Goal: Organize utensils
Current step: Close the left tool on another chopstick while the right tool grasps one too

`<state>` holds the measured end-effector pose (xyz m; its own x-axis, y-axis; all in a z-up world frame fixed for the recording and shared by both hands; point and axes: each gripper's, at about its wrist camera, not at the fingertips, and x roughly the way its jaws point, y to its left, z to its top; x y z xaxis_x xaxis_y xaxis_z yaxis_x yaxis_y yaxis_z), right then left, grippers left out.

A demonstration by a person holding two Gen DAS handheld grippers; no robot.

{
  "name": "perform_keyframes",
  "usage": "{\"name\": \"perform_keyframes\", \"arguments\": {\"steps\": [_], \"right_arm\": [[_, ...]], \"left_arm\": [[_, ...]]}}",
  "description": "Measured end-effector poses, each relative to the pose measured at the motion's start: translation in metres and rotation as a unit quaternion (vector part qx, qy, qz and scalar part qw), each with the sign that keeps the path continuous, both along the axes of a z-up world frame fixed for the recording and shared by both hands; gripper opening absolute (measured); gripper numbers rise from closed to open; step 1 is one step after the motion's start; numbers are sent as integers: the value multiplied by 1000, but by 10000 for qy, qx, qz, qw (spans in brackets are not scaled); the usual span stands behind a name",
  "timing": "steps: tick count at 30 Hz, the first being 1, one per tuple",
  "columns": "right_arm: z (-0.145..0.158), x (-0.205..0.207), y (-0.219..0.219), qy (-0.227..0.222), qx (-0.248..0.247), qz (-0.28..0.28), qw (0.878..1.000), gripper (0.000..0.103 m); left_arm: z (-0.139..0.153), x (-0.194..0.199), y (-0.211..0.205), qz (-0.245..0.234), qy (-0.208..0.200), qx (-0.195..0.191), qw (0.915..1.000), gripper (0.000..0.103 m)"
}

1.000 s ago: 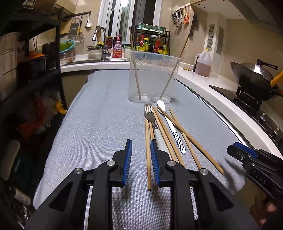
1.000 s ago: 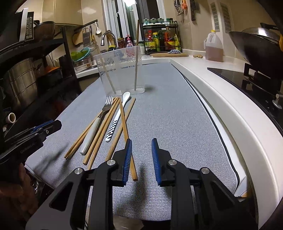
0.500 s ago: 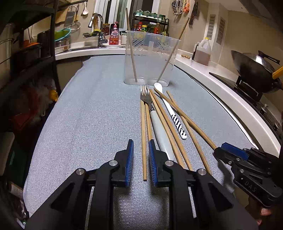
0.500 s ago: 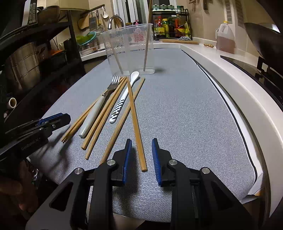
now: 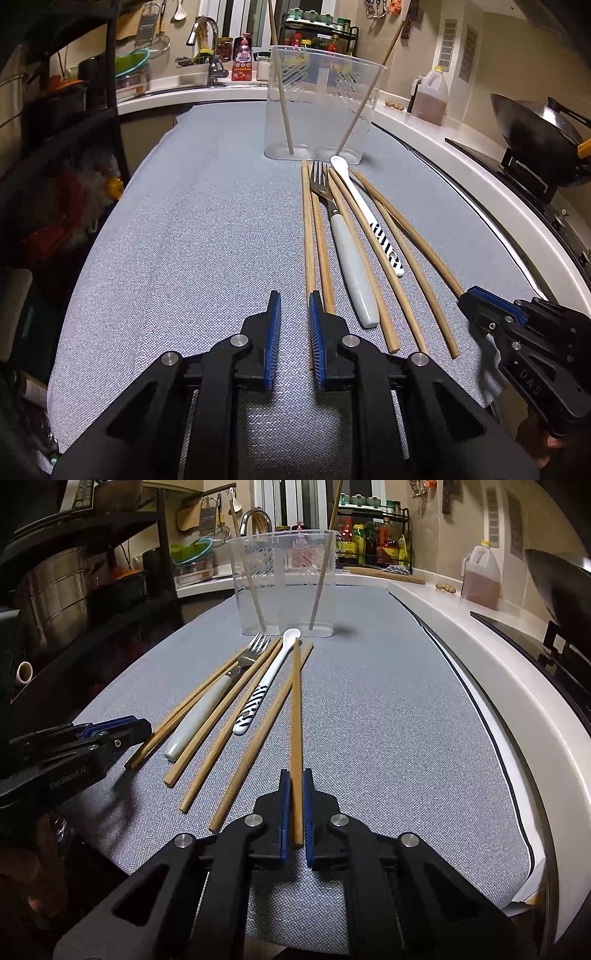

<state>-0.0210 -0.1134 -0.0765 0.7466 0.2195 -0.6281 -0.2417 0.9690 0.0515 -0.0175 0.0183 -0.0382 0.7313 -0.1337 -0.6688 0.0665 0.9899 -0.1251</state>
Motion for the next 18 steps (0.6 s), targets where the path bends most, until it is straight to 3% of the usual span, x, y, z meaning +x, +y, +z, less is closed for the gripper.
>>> {"name": "perform_keyframes", "arguments": {"steps": [4, 12, 18], "right_arm": [[4, -3, -2, -87, 50, -42, 9999, 7], [12, -12, -11, -229, 125, -280, 9993, 7], [7, -10, -20, -160, 122, -618, 9979, 7]], "left_arm": [[0, 2, 1, 2, 18, -17, 10000, 15], [-3, 4, 8, 172, 85, 68, 9998, 0], [-3, 3, 11, 158, 95, -150, 9997, 0]]}}
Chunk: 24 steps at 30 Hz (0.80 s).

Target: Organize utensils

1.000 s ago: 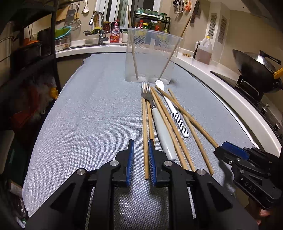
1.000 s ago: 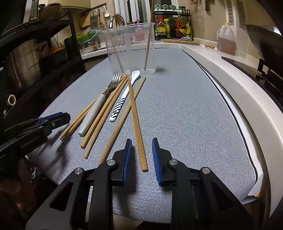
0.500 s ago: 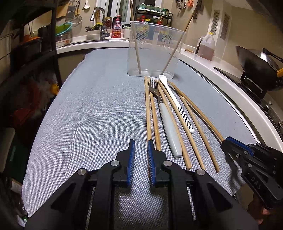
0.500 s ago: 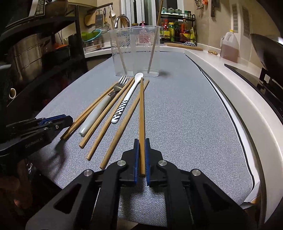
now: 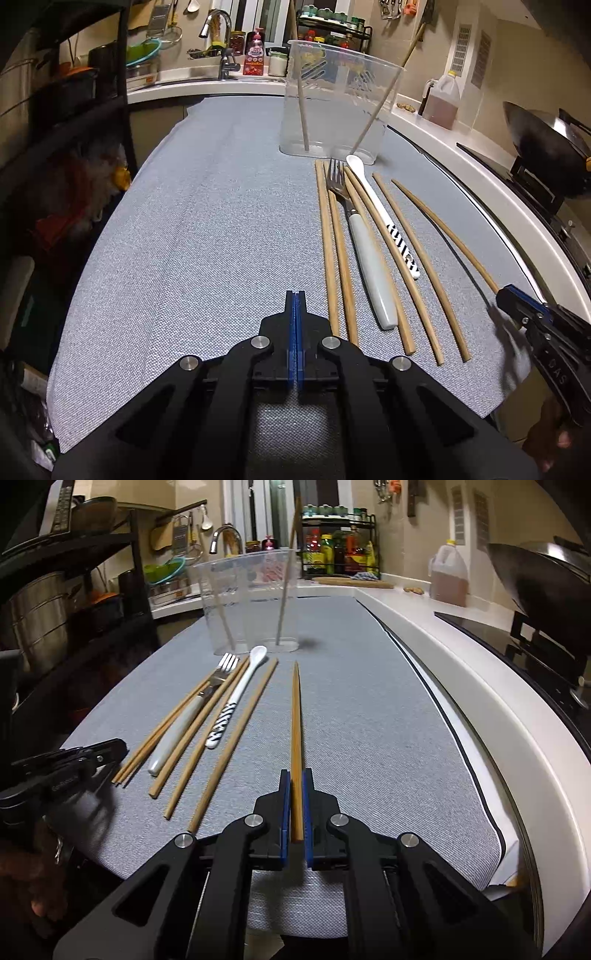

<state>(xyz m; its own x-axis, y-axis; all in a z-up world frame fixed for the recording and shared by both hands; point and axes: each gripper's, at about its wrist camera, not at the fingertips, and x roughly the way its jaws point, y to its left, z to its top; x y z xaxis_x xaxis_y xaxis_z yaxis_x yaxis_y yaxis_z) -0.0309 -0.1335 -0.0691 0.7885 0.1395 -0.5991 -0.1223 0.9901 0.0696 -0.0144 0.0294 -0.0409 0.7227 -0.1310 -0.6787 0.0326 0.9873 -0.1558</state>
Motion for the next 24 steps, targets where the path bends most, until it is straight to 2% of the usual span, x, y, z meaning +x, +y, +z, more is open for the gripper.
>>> {"name": "perform_keyframes", "arguments": {"steps": [6, 9, 13, 22, 24], "right_arm": [[-8, 4, -9, 180, 99, -171, 9996, 8], [-10, 6, -11, 197, 139, -198, 9995, 8], [-11, 6, -11, 204, 195, -199, 9994, 8], [-12, 5, -10, 159, 153, -171, 9996, 9], [-12, 5, -10, 157, 151, -172, 9996, 9]], "left_arm": [[0, 1, 7, 63, -28, -355, 9993, 1], [-2, 2, 6, 62, 7, -403, 9992, 1], [3, -2, 0, -121, -168, -475, 9987, 1], [-1, -4, -17, -378, -157, -115, 9991, 2], [-2, -5, -17, -376, -149, -94, 9991, 6]]}}
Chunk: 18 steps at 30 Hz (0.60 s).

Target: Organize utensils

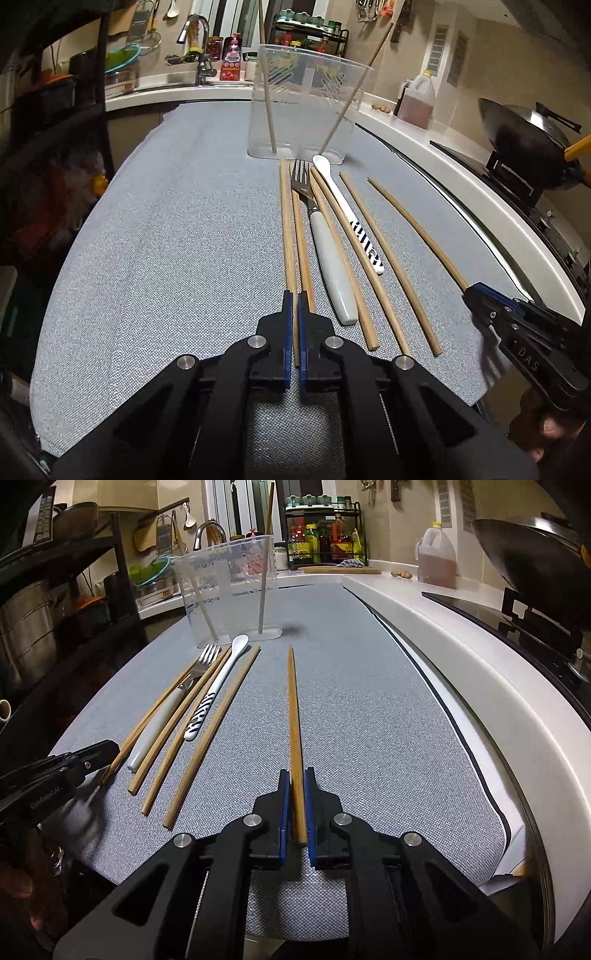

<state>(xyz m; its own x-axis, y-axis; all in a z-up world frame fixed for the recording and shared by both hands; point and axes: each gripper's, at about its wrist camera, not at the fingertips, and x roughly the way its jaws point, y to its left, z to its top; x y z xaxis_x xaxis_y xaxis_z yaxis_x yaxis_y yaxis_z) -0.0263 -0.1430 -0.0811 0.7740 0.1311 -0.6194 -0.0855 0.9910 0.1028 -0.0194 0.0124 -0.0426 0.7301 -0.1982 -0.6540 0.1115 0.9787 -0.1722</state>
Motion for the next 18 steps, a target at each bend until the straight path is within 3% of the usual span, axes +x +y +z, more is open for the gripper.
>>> {"name": "perform_keyframes", "arguments": {"steps": [7, 14, 18], "right_arm": [[1, -1, 1, -14, -32, 1, 10000, 9], [0, -4, 7, -75, -167, -43, 9998, 7], [0, -7, 7, -92, -147, -149, 9997, 7]], "left_arm": [[0, -6, -9, -6, -105, 486, 9988, 8], [1, -18, 0, 344, -179, 610, 9974, 5], [1, -22, 0, 304, -206, 701, 9969, 5]]}}
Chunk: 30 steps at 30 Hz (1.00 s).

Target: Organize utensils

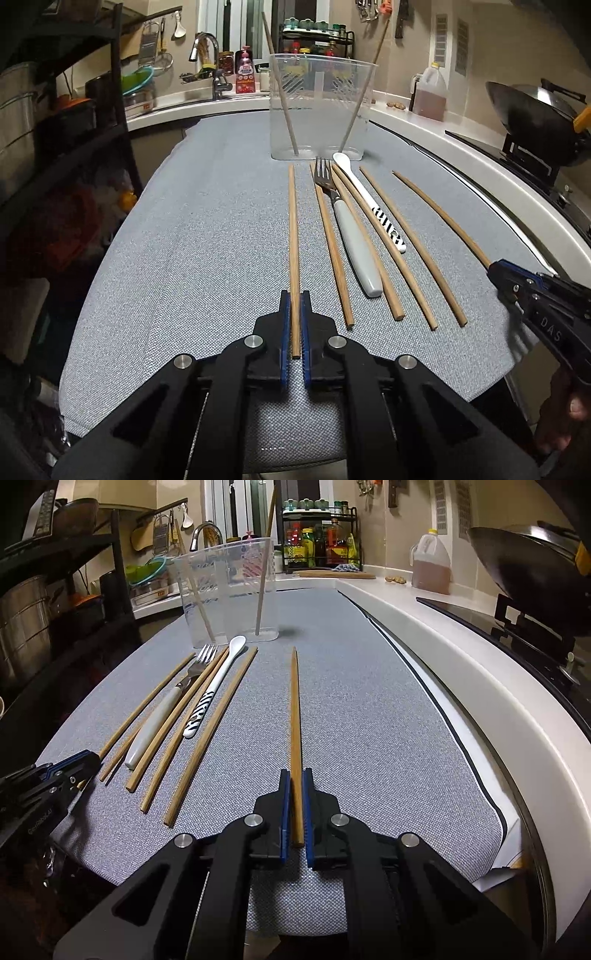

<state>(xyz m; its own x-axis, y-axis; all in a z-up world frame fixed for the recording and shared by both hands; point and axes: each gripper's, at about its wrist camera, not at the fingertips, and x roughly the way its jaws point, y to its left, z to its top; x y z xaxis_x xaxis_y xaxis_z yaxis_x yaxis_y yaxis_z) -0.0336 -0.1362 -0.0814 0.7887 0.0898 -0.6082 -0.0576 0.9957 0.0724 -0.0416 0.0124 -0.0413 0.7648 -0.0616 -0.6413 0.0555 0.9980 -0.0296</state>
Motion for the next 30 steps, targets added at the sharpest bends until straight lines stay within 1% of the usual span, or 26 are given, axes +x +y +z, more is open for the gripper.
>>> {"name": "perform_keyframes", "arguments": {"steps": [4, 9, 12, 19, 23, 26, 28, 30], "right_arm": [[0, 0, -1, -19, 0, 20, 10000, 9], [-1, 2, -1, -56, -34, 26, 10000, 10], [-1, 3, -2, -69, -50, 35, 10000, 10], [-1, 4, -1, -90, -82, 47, 9999, 9], [-1, 4, 0, -91, -114, 79, 9999, 7], [0, 4, -2, -42, -48, 72, 10000, 7], [4, 3, -3, -40, -13, 85, 10000, 7], [11, 1, -3, -100, -20, 106, 9999, 7]], "left_arm": [[-1, 2, 1, 65, -91, -71, 9999, 6], [-6, 0, -6, 149, -327, 19, 9994, 6], [-6, -2, -8, 186, -400, 47, 9990, 6], [-5, -2, -9, 194, -419, 49, 9989, 6], [-5, -3, -8, 191, -416, 48, 9989, 5], [-5, -3, -8, 200, -383, 25, 9991, 5], [-3, -4, -8, 198, -371, 1, 9991, 5], [3, -6, -8, 187, -461, 4, 9988, 5]]}}
